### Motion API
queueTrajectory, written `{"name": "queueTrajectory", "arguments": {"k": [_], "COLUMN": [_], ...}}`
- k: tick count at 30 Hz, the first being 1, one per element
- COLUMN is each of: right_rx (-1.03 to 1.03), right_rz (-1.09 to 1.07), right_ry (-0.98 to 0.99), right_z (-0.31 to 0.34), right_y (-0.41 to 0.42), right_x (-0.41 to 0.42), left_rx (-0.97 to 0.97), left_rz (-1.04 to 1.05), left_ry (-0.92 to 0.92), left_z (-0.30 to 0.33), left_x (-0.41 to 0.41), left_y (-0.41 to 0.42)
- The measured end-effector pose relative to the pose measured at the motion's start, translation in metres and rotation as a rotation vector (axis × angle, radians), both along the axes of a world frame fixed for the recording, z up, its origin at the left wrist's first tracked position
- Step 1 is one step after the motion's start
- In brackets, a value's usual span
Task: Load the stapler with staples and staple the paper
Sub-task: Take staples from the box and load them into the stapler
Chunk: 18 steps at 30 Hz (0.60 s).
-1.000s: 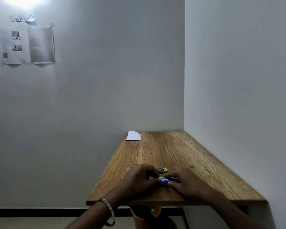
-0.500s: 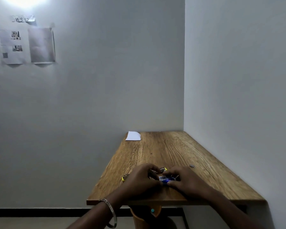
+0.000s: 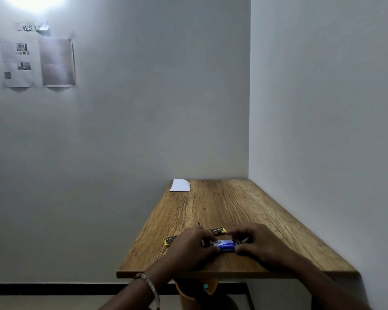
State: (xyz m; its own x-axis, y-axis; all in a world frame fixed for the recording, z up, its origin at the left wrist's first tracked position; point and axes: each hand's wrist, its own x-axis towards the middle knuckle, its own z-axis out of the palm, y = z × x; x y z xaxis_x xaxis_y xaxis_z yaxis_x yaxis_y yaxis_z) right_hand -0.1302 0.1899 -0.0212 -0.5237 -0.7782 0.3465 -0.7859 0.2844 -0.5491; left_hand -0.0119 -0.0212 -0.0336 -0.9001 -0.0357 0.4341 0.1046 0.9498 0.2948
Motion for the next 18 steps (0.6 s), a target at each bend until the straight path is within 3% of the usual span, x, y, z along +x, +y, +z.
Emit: {"name": "queueTrajectory", "arguments": {"k": [11,18], "right_rx": [0.017,0.143], "right_rz": [0.027,0.056], "right_ry": [0.062,0.120], "right_z": [0.007,0.022], "right_y": [0.013,0.011], "right_x": [-0.005,-0.005], "left_rx": [0.037,0.054], "left_rz": [0.002,0.027], "left_ry": [-0.020,-0.020], "left_z": [0.002,0.000], "left_x": [0.005,0.005], "left_y": [0.004,0.005]}}
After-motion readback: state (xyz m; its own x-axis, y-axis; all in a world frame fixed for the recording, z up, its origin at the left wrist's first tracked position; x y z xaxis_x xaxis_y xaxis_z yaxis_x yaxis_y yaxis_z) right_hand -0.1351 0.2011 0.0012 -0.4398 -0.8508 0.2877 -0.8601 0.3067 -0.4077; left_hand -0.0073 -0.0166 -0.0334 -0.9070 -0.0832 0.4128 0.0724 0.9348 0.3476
